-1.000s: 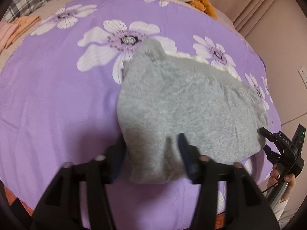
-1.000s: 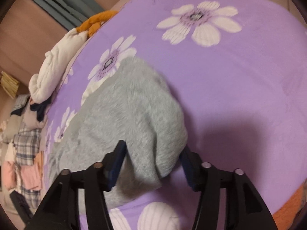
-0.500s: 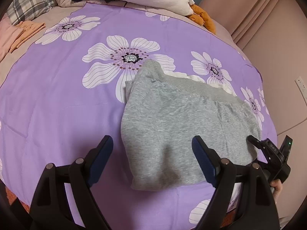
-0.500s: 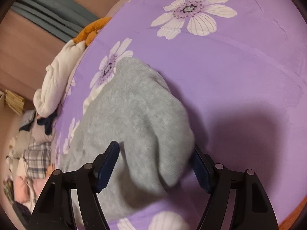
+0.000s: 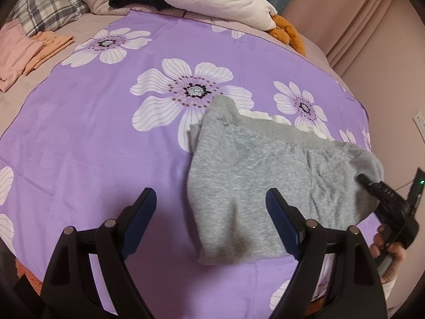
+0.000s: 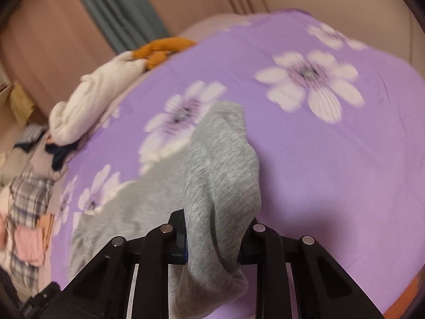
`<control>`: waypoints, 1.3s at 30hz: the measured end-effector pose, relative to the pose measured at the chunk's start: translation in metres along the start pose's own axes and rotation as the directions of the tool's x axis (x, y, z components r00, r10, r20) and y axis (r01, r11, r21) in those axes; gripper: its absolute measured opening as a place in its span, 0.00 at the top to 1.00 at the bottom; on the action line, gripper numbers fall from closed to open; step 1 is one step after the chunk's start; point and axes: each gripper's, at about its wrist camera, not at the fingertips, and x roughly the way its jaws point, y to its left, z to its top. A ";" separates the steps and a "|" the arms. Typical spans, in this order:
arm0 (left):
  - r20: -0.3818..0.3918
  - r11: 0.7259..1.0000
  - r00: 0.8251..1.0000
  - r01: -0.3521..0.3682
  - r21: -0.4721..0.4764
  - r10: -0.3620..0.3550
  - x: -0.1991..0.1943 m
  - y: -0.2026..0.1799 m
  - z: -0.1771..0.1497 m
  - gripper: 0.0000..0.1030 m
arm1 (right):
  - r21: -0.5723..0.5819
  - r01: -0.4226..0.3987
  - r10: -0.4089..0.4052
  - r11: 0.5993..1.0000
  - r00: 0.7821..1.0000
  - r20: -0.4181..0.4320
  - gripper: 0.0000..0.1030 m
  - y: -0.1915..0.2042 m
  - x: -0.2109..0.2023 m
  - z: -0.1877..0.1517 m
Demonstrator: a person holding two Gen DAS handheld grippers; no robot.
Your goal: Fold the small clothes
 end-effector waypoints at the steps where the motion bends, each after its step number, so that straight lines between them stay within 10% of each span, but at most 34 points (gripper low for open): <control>1: 0.003 1.000 1.000 -0.001 -0.002 0.001 -0.001 0.001 0.001 0.18 | -0.031 -0.010 0.011 0.999 1.000 0.013 0.76 0.010 -0.005 0.002; 17: 0.024 0.995 0.998 -0.057 -0.077 0.059 -0.011 0.035 0.005 0.16 | -0.510 -0.149 0.144 0.847 0.988 -0.049 0.76 0.147 -0.009 -0.041; 34: -0.003 0.996 1.000 -0.021 -0.092 0.021 -0.014 0.043 0.008 0.16 | -0.556 -0.252 0.120 0.792 0.958 -0.262 0.75 0.170 0.023 -0.085; 39: 0.012 0.996 0.998 0.068 -0.057 -0.067 -0.025 0.026 0.022 0.11 | -0.510 -0.315 0.180 0.800 0.938 -0.297 0.54 0.159 0.008 -0.073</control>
